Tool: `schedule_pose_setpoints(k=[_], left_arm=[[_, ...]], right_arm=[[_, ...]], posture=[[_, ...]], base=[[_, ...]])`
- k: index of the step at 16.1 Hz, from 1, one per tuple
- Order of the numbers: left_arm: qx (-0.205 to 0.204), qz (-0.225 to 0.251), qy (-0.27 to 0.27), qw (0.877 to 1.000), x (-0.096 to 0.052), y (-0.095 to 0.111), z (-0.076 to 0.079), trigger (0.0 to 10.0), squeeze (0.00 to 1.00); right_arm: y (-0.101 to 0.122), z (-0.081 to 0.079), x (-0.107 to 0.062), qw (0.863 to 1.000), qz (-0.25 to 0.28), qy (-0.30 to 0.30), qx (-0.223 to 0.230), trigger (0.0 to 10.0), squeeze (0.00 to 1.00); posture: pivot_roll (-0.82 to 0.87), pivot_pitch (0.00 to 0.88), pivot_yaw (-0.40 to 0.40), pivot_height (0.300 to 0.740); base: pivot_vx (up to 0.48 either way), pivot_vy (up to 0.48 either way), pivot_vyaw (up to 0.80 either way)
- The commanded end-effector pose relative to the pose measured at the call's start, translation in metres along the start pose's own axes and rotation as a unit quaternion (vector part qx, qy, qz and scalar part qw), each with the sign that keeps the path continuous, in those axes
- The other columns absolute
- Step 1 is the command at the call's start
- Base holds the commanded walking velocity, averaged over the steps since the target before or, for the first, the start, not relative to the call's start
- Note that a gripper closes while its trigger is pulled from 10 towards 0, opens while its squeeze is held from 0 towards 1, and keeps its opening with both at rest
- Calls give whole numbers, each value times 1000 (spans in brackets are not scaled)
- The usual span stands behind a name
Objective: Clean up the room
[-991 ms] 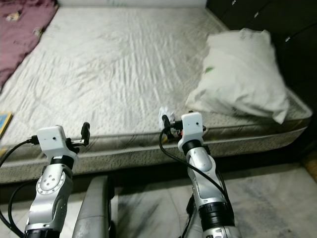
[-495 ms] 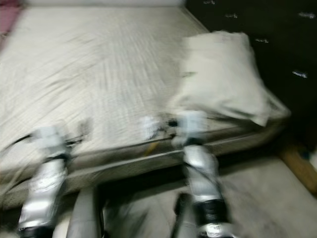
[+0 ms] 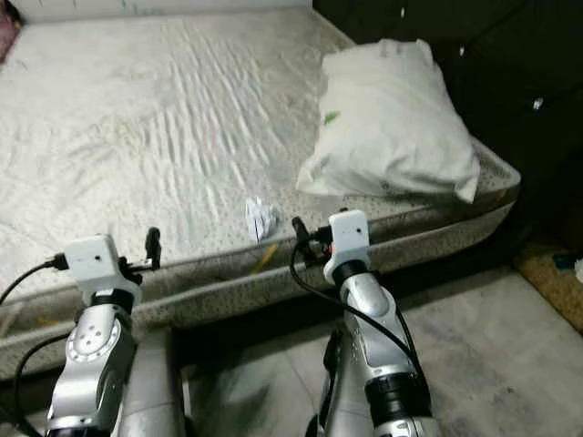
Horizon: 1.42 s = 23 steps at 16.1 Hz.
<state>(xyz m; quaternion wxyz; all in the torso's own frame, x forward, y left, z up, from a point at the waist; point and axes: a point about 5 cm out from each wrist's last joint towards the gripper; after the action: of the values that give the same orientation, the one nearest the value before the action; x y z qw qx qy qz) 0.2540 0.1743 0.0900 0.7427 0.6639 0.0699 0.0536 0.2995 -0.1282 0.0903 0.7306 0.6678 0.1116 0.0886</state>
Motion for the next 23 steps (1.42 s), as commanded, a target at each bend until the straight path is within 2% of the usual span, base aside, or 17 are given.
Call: schedule_pose_setpoints(k=[1,4,7,9,14,17,23], left_arm=[[5,2,8,1000,-1,3,-1,10000,0],[20,0,41,999,-22,7,-15,10000,0],[19,-8,53,998,-34,8,-20,10000,0],[26,-17,52,998,-38,10,-21,10000,0],[43,-22,63,997,-47,15,-29,10000,0],[56,-21,82,995,-57,21,-37,10000,0],[57,-27,89,994,-64,22,-36,10000,0]], right_arm=[[-2,-1,1,1000,-10,9,-5,10000,0],[-4,-7,10,999,-23,44,-19,10000,0],[0,-14,18,998,-15,52,-17,10000,0],[1,-17,26,998,-17,55,-11,10000,0],[7,-14,44,999,-19,34,-12,10000,0],[26,-7,61,1000,6,-18,-10,10000,0],[35,-12,73,999,6,-33,-13,10000,0]], posture=[[93,51,-58,471],[164,107,-85,471],[186,131,-85,471],[200,148,-81,471],[244,175,-75,471],[290,203,-91,471],[312,213,-100,471]], base=[[0,0,0],[0,0,0],[0,0,800],[0,0,303],[0,0,0],[0,0,0],[0,0,0]])
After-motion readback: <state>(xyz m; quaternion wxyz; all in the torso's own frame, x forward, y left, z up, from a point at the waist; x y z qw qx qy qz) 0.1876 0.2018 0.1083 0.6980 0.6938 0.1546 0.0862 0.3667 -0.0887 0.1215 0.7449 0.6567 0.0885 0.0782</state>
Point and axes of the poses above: a point about 5 cm out from each wrist's last joint towards the gripper, its own x axis pointing out of the wrist towards the gripper, its own y axis along the axis of the wrist's last joint, z = x × y, and after that the axes turned 3 degrees about -x, right-handed
